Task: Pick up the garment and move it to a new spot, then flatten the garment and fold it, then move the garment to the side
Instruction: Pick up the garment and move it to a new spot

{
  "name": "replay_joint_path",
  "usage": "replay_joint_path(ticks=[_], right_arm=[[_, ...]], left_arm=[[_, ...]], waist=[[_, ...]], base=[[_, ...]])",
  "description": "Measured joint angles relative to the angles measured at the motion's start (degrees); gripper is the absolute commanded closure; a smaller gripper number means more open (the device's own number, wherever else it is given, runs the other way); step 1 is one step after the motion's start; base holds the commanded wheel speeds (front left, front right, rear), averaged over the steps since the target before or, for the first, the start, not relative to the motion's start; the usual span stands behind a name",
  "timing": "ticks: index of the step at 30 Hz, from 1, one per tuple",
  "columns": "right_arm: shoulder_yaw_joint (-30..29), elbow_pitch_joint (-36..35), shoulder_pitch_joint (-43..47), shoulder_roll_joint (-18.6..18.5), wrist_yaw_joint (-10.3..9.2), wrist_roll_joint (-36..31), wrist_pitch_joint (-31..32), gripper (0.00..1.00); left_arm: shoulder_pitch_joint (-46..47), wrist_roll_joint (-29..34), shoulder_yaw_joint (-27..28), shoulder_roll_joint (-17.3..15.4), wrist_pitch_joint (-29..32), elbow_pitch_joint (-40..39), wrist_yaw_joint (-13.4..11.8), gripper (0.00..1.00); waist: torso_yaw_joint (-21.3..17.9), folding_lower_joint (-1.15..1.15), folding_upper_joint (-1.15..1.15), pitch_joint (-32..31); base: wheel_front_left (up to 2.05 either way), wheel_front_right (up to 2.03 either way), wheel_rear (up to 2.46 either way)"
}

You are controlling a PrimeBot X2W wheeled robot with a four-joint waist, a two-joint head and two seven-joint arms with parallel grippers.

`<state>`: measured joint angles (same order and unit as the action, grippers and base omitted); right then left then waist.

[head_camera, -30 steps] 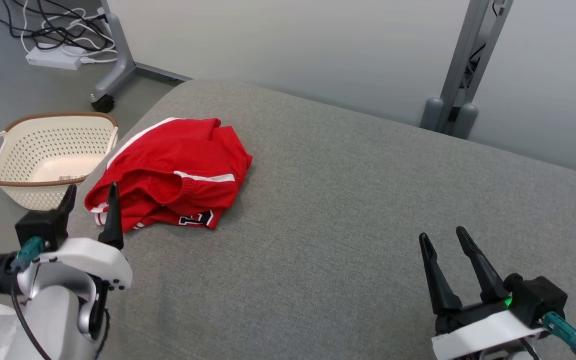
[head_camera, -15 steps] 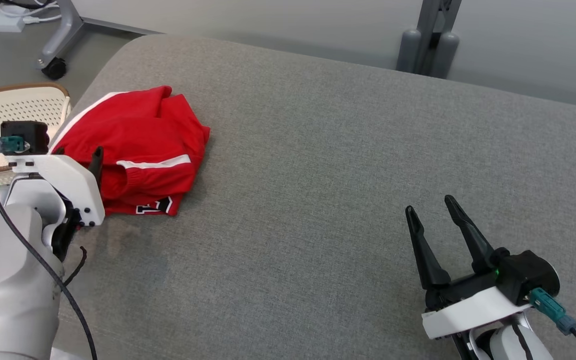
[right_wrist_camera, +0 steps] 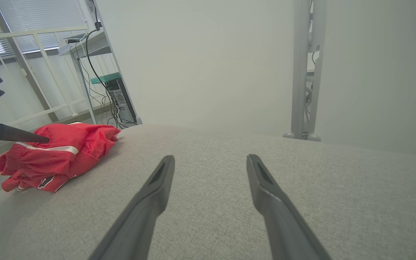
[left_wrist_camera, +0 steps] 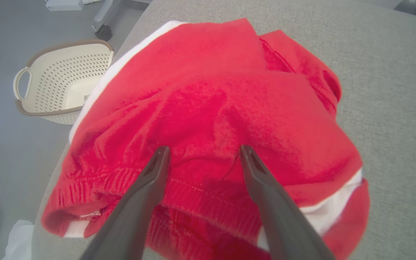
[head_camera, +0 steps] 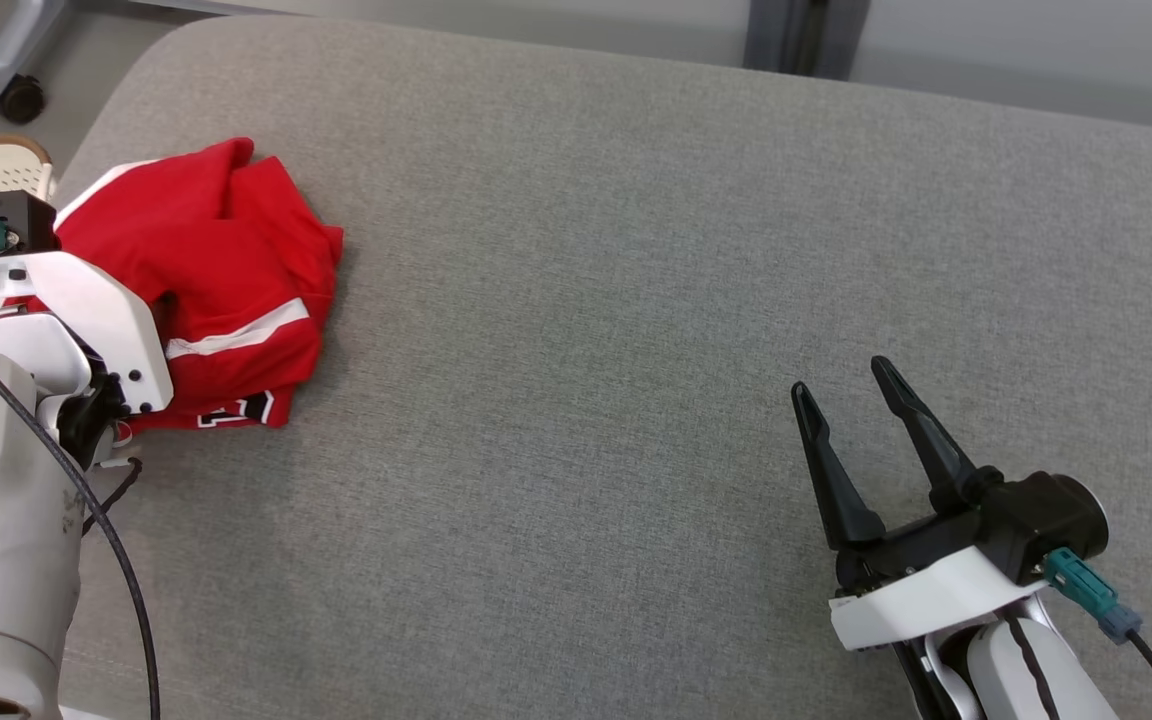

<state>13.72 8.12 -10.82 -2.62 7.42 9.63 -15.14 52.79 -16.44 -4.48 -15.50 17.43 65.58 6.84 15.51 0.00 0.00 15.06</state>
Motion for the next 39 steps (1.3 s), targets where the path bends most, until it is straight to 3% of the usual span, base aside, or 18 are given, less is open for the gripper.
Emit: replay_joint_path(ticks=[9, 11, 20, 29, 39], right_arm=[[0.7, 0.1, -1.9, 0.0, 0.00, -0.7, 0.0, 0.00], [0.8, 0.2, -2.0, 0.0, 0.00, -0.7, 0.0, 0.00], [0.5, 0.9, -2.7, 0.0, 0.00, -0.6, 0.0, 0.00], [0.4, 0.8, -1.5, 0.0, 0.00, 1.2, 0.0, 0.00], [-0.2, 0.8, 1.2, 0.0, 0.00, 3.3, 0.0, 0.00]], left_arm=[[2.7, -0.3, -0.7, -0.2, 0.9, 4.4, -0.7, 0.00], [2.9, -0.8, -0.4, -0.1, 1.0, 5.0, -1.0, 1.00], [3.2, -1.4, -0.3, -0.3, -3.3, 5.9, -1.9, 1.00], [2.9, -1.6, -0.5, -1.6, -15.1, 4.5, -2.8, 1.00], [4.4, -2.4, -0.8, 0.3, -27.8, -0.2, -1.8, 1.00]], waist=[[-1.5, 0.00, 0.00, 3.0], [-1.6, 0.00, 0.00, 3.3], [-1.5, 0.00, 0.00, 2.7], [-1.2, 0.00, 0.00, -1.6], [-0.3, 0.00, 0.00, -7.4]], base=[[0.00, 0.00, 0.00], [0.00, 0.00, 0.00], [0.00, 0.00, 0.00], [0.00, 0.00, 0.00], [0.00, 0.00, 0.00]])
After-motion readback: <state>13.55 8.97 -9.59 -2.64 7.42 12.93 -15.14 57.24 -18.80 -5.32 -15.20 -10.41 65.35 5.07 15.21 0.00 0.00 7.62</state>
